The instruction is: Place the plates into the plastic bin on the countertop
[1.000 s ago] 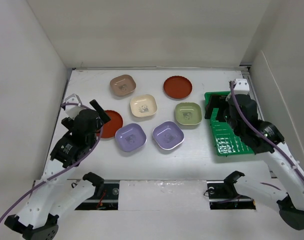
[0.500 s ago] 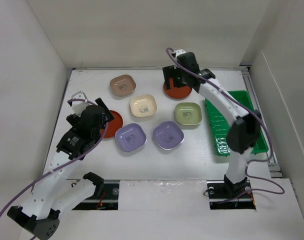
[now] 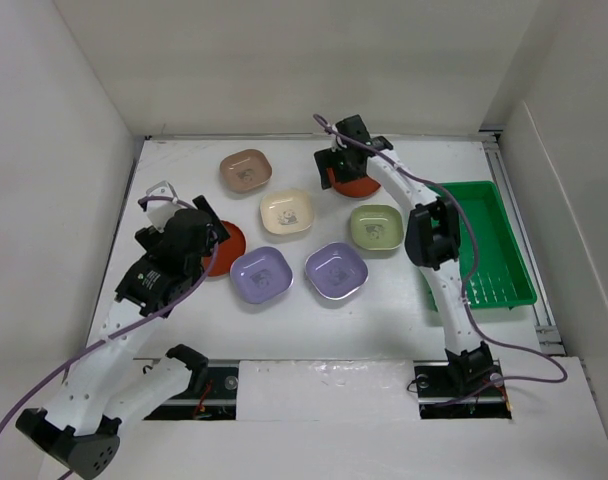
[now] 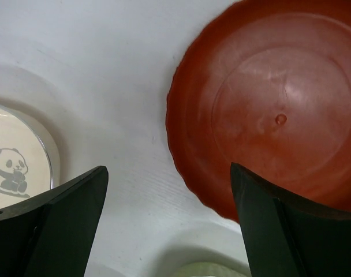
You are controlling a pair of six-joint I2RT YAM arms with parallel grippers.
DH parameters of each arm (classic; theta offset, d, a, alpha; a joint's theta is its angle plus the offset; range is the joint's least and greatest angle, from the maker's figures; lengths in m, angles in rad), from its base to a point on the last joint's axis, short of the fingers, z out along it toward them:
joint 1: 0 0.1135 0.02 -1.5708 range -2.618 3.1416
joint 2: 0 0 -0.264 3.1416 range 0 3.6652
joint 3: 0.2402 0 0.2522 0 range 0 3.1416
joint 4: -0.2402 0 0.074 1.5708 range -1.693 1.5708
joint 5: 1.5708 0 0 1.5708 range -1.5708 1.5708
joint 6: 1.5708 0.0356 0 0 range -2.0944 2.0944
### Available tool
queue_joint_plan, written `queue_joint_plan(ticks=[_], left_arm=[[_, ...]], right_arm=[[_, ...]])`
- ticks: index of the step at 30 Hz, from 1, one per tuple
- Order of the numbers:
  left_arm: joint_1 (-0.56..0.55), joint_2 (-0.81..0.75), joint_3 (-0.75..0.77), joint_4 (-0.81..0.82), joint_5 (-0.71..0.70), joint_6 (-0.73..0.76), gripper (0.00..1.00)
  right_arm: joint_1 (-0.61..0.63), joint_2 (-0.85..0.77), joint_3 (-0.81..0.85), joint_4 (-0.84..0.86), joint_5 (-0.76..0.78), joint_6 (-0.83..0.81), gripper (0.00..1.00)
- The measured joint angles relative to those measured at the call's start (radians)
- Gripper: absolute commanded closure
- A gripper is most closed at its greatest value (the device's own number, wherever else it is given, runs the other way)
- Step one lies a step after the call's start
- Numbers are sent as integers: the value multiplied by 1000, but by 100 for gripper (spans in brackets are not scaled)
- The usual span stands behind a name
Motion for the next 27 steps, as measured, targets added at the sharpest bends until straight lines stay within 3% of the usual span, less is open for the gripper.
queue_joint_plan(ticks=[3, 10, 14, 17, 18, 22, 27], left_arm=[[0, 5, 0, 0, 4, 3, 0], [0, 14, 0, 1, 16, 13, 0], [0, 14, 0, 4, 18, 13, 0], [0, 14, 0, 8, 21, 14, 0], [0, 14, 0, 8, 23, 14, 0], [0, 14, 0, 8, 26, 16, 0], [0, 14, 0, 8, 26, 21, 0]], right_arm=[[-2, 39, 66, -18, -18, -14, 10], [-10, 81, 77, -51, -58, -31, 26], [-12, 104, 81, -66, -68, -53, 43], [-10, 108, 84, -69, -71, -66, 65], [-8, 108, 85, -69, -66, -69, 78], [0, 108, 97, -67, -59, -81, 100], [26, 107, 98, -42, -34, -93, 100]])
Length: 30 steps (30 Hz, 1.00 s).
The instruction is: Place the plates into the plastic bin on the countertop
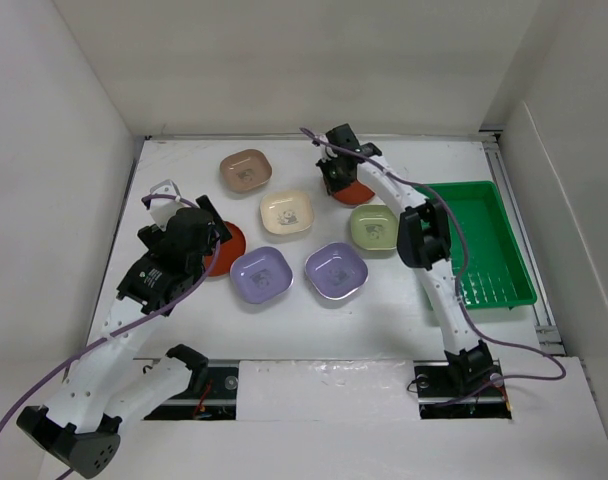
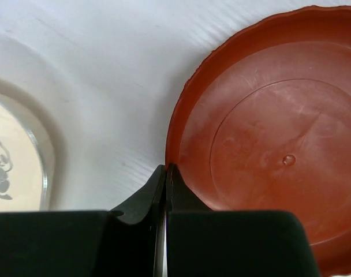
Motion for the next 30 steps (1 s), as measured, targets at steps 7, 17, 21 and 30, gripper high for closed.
queue_joint_plan(ticks=[7, 17, 21, 30], left_arm=[[0, 0, 0, 0, 0, 2, 0], [0, -3, 0, 3, 11, 3, 0], [0, -13, 0, 10, 17, 4, 0], [0, -28, -1, 24, 43, 19, 0]], right_arm=[[53, -163, -167, 66, 34, -12, 100], [106, -764, -374, 113, 290, 97, 100], [4, -1024, -692, 138, 358, 192, 100], [-298, -1072, -970, 131, 364, 288, 100]])
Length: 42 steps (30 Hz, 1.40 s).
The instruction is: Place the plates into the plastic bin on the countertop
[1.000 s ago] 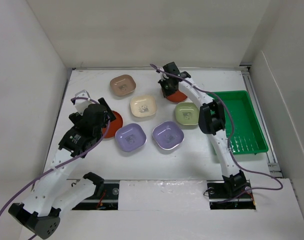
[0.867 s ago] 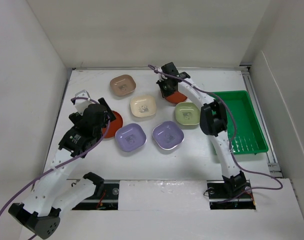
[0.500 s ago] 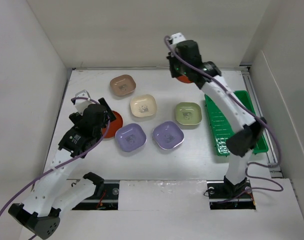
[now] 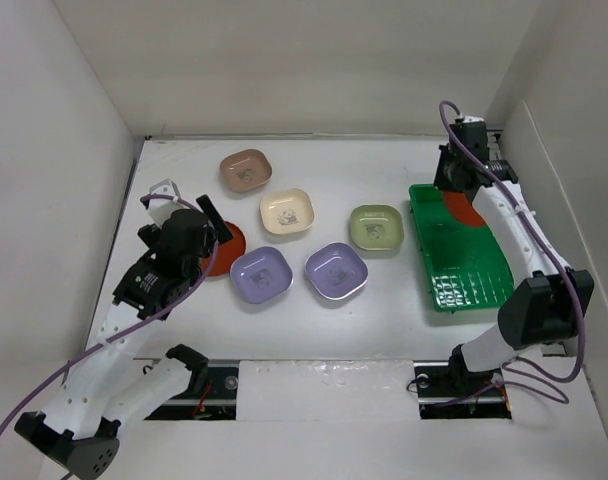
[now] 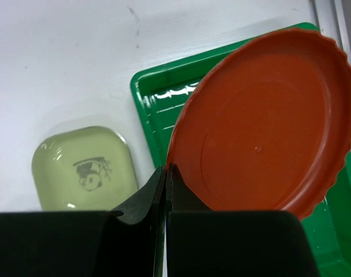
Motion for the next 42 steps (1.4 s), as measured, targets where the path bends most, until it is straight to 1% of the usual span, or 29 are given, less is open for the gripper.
queue_joint_plan(ticks=[3, 9, 10, 11, 12, 13, 14, 15, 16, 17, 19, 23, 24, 25, 26, 27, 28, 30, 31, 33, 34, 37, 40, 42], left_arm=[[0, 0, 0, 2, 5, 4, 0], [0, 0, -5, 5, 9, 10, 0], [0, 0, -5, 5, 9, 10, 0], [0, 0, -5, 5, 9, 11, 0], [0, 1, -5, 5, 9, 11, 0], [0, 1, -5, 5, 9, 11, 0], [0, 1, -5, 5, 9, 11, 0], [0, 1, -5, 5, 9, 11, 0], [0, 1, -5, 5, 9, 11, 0], [0, 1, -5, 5, 9, 11, 0], [0, 2, -5, 5, 8, 11, 0], [0, 10, -5, 4, -1, 9, 0], [0, 15, -5, 3, -7, 5, 0], [0, 25, -5, 0, -15, -1, 0], [0, 37, -5, -6, -27, -8, 0], [0, 49, -5, -14, -39, -17, 0], [0, 71, -1, -29, -57, -34, 0], [0, 120, 10, -64, -93, -69, 0], [5, 156, 16, -89, -119, -93, 0], [29, 186, 18, -105, -126, -108, 0], [59, 200, 18, -111, -121, -111, 0], [201, 232, 24, -109, -82, -105, 0], [361, 264, 24, -80, 31, -101, 0], [421, 294, 14, -61, 73, -123, 0]], right_arm=[[-44, 38, 8, 15, -13, -2, 100], [-91, 178, 17, 35, -63, 1, 100], [-91, 195, 17, 35, -68, 2, 99], [-90, 208, 17, 35, -73, 3, 96], [-90, 215, 17, 35, -77, 6, 91], [-89, 217, 17, 36, -81, 10, 77], [-88, 217, 17, 38, -82, 14, 44], [-83, 217, 17, 42, -82, 22, 39], [-80, 217, 17, 45, -81, 18, 39], [-75, 217, 17, 46, -75, 20, 34], [-59, 214, 17, 45, -63, 25, 31], [-8, 192, 20, 39, -31, 31, 28], [7, 180, 22, 38, -28, 32, 26], [21, 167, 23, 39, -26, 33, 22], [45, 140, 22, 37, -27, 34, 13], [58, 127, 22, 39, -27, 37, 13], [82, 103, 17, 49, -34, 35, 4], [153, 39, -8, 87, -66, 32, 2], [204, 5, -26, 113, -88, 31, 2], [317, -35, -40, 154, -134, 30, 2], [372, -36, -34, 170, -150, 29, 2], [512, 23, 13, 187, -182, 27, 4], [573, 76, 14, 194, -196, 29, 4], [592, 84, -4, 197, -200, 32, 4]])
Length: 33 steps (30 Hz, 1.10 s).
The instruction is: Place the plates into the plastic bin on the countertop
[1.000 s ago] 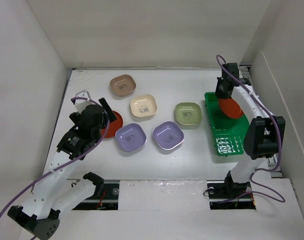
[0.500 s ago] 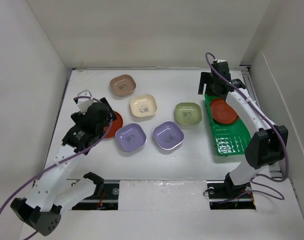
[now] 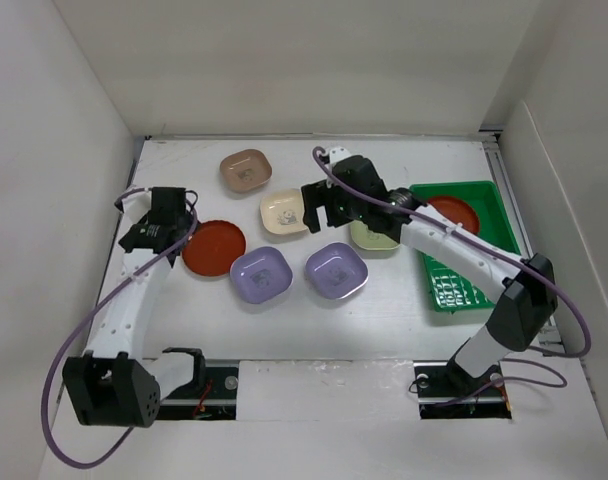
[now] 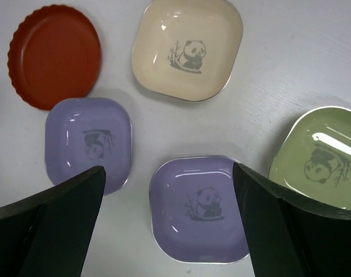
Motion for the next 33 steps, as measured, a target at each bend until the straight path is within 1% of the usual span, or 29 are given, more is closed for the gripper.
queue_joint_plan(ticks=[3, 8, 10, 11, 14, 18, 19, 22, 23, 24, 28, 31, 33], left_arm=[[21, 64, -31, 16, 59, -47, 0], [35, 221, -115, 55, 114, -152, 0], [38, 262, -149, 66, 119, -189, 4], [39, 281, -165, 71, 120, -208, 8], [39, 335, -194, 87, 116, -256, 12], [50, 396, -209, 145, 106, -314, 30], [56, 402, -209, 166, 103, -323, 42], [71, 418, -207, 202, 86, -336, 58], [77, 421, -206, 207, 78, -337, 66], [85, 426, -204, 213, 72, -339, 79], [144, 430, -203, 247, 86, -346, 100], [182, 417, -209, 287, 107, -348, 100], [197, 397, -208, 278, 113, -346, 100]], right_arm=[[20, -29, -41, 5, -1, 1, 4], [51, -159, -123, 29, -14, 3, 4], [61, -230, -154, 44, -26, 4, 4], [64, -266, -168, 51, -30, 5, 4], [66, -368, -206, 62, -42, 7, 4], [66, -464, -224, 69, -48, 7, 4], [66, -482, -225, 68, -48, 7, 4], [66, -520, -231, 70, -51, 7, 4], [66, -531, -237, 71, -51, 7, 4], [66, -539, -242, 68, -51, 7, 4], [66, -547, -264, 68, -58, 7, 4], [66, -543, -272, 68, -69, 6, 4], [66, -530, -272, 76, -88, 5, 4]])
